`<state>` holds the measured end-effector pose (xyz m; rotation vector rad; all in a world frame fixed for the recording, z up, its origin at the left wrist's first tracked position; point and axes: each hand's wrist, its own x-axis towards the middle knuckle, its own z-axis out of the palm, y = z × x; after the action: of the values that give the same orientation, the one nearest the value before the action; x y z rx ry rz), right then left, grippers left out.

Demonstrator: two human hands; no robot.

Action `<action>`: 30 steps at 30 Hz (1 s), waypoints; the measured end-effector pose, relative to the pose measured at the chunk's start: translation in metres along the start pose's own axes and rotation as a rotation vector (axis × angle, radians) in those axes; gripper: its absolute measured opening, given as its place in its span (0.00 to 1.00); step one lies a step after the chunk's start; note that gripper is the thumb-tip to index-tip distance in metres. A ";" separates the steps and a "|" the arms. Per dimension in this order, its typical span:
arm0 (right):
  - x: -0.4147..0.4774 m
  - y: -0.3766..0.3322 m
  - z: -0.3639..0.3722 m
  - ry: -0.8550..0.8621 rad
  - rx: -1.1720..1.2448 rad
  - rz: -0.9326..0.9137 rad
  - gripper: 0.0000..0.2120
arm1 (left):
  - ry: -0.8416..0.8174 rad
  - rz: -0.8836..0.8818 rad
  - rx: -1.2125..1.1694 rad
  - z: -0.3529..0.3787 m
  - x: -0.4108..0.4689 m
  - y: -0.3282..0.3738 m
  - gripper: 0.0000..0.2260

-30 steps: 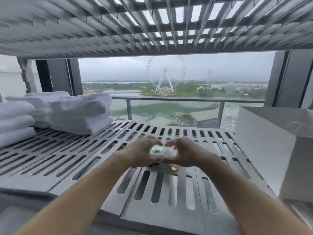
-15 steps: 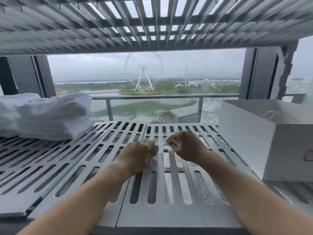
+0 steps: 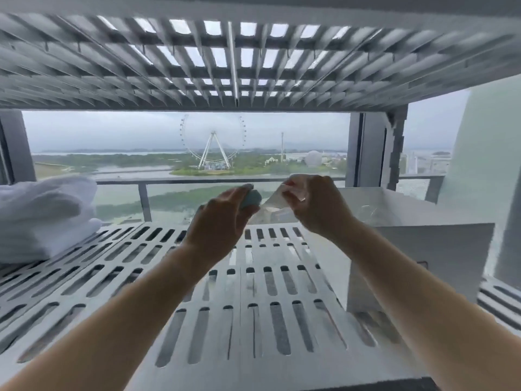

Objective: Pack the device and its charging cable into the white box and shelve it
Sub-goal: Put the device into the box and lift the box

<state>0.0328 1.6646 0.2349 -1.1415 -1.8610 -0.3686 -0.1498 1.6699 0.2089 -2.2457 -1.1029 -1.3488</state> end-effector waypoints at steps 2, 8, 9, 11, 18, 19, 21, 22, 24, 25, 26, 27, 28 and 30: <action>0.002 0.015 -0.025 0.022 -0.007 -0.016 0.08 | 0.043 0.012 -0.026 0.007 0.015 0.028 0.17; -0.008 0.084 -0.082 -0.072 -0.055 0.034 0.11 | -0.032 0.004 -0.062 0.051 0.050 0.100 0.16; -0.011 0.098 -0.089 -0.108 -0.054 0.060 0.11 | -0.067 -0.011 -0.047 0.061 0.054 0.110 0.15; -0.018 0.123 -0.099 -0.187 -0.040 0.113 0.11 | -0.116 -0.034 -0.031 0.078 0.059 0.126 0.14; -0.015 0.173 -0.108 -0.380 0.033 0.146 0.11 | -0.371 -0.054 0.042 0.109 0.088 0.140 0.12; -0.013 0.176 -0.108 -0.394 0.040 0.151 0.12 | -0.406 -0.060 0.059 0.112 0.091 0.141 0.12; -0.011 0.183 -0.108 -0.410 0.044 0.168 0.12 | -0.468 -0.074 0.082 0.121 0.095 0.142 0.13; -0.012 0.186 -0.107 -0.431 0.040 0.185 0.12 | -0.496 -0.077 0.089 0.124 0.095 0.141 0.13; -0.014 0.191 -0.104 -0.526 0.012 0.216 0.12 | -0.526 -0.084 0.077 0.129 0.093 0.140 0.16; -0.015 0.191 -0.101 -0.589 -0.011 0.224 0.11 | -0.527 -0.084 0.069 0.130 0.092 0.140 0.17; -0.017 0.191 -0.099 -0.644 -0.035 0.223 0.10 | -0.523 -0.080 0.067 0.131 0.092 0.139 0.17; -0.018 0.190 -0.096 -0.687 -0.053 0.215 0.10 | -0.522 -0.070 0.075 0.132 0.091 0.138 0.17; -0.019 0.189 -0.094 -0.716 -0.066 0.204 0.10 | -0.528 -0.050 0.090 0.133 0.092 0.138 0.17; -0.020 0.187 -0.092 -0.727 -0.086 0.188 0.11 | -0.558 -0.011 0.116 0.134 0.092 0.139 0.16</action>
<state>0.2402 1.6942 0.2338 -1.6408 -2.3329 0.1003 0.0598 1.6999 0.2358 -2.5973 -1.3171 -0.6408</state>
